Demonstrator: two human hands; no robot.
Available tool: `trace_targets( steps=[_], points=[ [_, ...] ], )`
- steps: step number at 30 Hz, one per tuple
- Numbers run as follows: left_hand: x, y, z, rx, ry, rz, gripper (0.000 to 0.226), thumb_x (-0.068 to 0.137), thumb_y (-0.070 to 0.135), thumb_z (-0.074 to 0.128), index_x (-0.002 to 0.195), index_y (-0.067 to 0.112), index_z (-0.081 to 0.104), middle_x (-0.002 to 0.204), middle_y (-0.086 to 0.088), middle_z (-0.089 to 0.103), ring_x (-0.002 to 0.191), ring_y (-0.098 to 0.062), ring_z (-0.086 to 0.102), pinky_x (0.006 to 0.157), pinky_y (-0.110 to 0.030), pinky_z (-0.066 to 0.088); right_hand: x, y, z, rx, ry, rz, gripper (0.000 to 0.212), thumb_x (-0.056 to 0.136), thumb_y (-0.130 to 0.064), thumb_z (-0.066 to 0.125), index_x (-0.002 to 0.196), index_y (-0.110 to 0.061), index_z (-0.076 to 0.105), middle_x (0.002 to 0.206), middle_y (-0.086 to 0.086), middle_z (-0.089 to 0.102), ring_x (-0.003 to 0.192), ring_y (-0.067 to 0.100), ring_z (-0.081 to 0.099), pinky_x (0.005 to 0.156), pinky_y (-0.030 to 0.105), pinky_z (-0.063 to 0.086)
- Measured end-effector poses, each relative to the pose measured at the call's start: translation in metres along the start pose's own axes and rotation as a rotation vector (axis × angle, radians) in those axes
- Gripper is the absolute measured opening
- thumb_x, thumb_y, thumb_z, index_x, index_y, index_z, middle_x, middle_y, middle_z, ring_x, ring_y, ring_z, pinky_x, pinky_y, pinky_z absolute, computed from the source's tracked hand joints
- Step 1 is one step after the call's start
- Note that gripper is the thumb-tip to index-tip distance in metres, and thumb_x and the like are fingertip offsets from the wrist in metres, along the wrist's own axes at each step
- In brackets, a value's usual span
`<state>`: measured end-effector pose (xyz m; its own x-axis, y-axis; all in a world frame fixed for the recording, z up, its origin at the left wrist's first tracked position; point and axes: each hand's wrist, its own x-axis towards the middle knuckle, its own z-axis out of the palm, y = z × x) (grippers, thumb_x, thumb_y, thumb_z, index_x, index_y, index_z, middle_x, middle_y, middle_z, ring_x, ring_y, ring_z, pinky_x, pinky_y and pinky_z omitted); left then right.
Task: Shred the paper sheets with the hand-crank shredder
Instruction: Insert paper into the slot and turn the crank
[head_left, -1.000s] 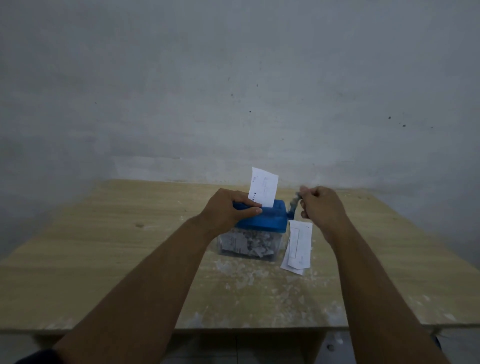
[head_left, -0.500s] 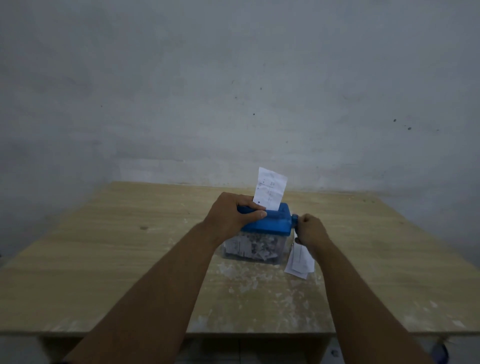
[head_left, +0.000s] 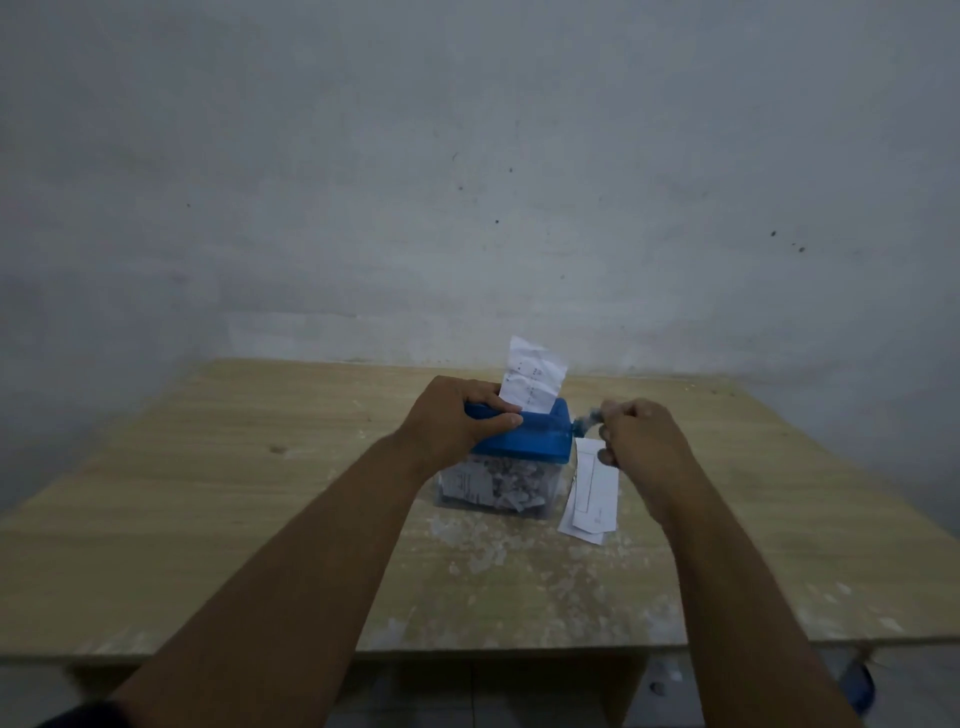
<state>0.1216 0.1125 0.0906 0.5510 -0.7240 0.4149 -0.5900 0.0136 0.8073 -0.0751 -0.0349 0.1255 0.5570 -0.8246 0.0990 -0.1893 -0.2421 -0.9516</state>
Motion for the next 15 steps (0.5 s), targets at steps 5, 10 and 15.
trace_targets(
  steps=[5, 10, 15],
  points=[
    [0.001, -0.002, -0.003, 0.018, -0.006, 0.009, 0.015, 0.090, 0.037, 0.084, 0.105, 0.034, 0.085, 0.132, 0.007, 0.074, 0.103, 0.003, 0.066, 0.084, -0.009, 0.055, 0.044, -0.020, 0.003, -0.041, -0.072, -0.077, 0.038, 0.108, -0.039, 0.055, 0.105, -0.002, 0.065, 0.086, 0.008, 0.065, 0.070, 0.018, 0.057, 0.065, 0.031, 0.052],
    [0.001, -0.002, -0.001, 0.018, -0.003, 0.000, 0.015, 0.089, 0.038, 0.084, 0.104, 0.035, 0.085, 0.136, 0.004, 0.072, 0.114, -0.006, 0.065, 0.096, -0.020, 0.057, 0.078, -0.018, 0.018, -0.101, -0.108, -0.062, 0.039, 0.108, -0.041, 0.054, 0.096, -0.005, 0.061, 0.084, 0.013, 0.068, 0.069, 0.024, 0.059, 0.069, 0.036, 0.056],
    [0.000, -0.003, 0.002, -0.010, 0.007, 0.042, 0.016, 0.090, 0.031, 0.085, 0.104, 0.027, 0.086, 0.122, 0.007, 0.077, 0.101, 0.007, 0.067, 0.085, -0.010, 0.055, 0.084, 0.005, 0.029, -0.132, -0.117, -0.002, 0.036, 0.109, -0.034, 0.052, 0.092, -0.003, 0.060, 0.089, 0.019, 0.068, 0.078, 0.029, 0.064, 0.078, 0.044, 0.062]
  ],
)
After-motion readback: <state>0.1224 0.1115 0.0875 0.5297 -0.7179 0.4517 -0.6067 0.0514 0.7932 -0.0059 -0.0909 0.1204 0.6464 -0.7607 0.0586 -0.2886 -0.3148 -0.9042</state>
